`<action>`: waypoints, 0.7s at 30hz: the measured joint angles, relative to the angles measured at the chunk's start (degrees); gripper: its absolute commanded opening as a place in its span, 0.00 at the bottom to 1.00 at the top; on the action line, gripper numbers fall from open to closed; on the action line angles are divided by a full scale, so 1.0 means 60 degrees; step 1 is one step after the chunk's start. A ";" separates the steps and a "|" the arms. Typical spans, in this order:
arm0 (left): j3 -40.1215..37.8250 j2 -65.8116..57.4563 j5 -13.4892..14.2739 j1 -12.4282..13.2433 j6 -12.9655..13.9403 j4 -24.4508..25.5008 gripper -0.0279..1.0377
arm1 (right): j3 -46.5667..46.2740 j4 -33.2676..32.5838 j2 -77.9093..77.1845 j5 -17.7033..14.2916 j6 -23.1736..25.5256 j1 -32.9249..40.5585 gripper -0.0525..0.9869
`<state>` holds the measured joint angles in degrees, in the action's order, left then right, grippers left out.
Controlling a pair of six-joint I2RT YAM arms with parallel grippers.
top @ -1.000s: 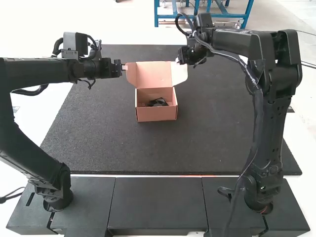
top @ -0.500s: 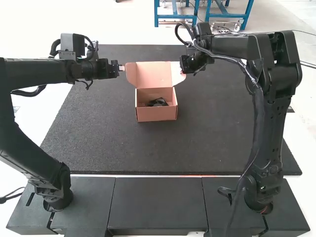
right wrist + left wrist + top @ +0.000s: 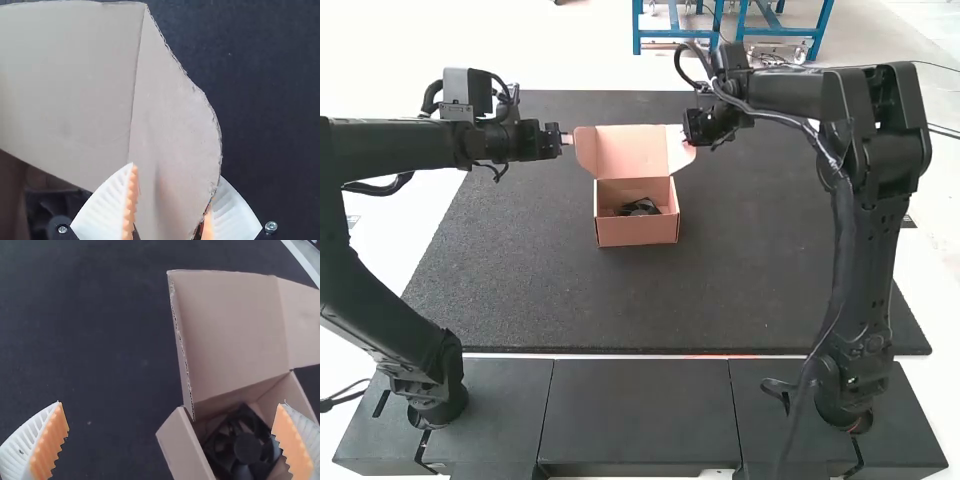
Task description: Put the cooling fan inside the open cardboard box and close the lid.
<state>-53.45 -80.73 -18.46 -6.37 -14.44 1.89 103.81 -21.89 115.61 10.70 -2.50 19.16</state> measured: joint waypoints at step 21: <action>0.0000 0.0000 0.0000 -0.0004 -0.0004 -0.0073 0.93 | 0.0215 0.0612 0.0018 0.0004 0.0047 -0.0259 0.29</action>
<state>-53.45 -80.73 -18.46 -6.39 -14.46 1.45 105.10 -18.22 115.72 10.72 -2.22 17.61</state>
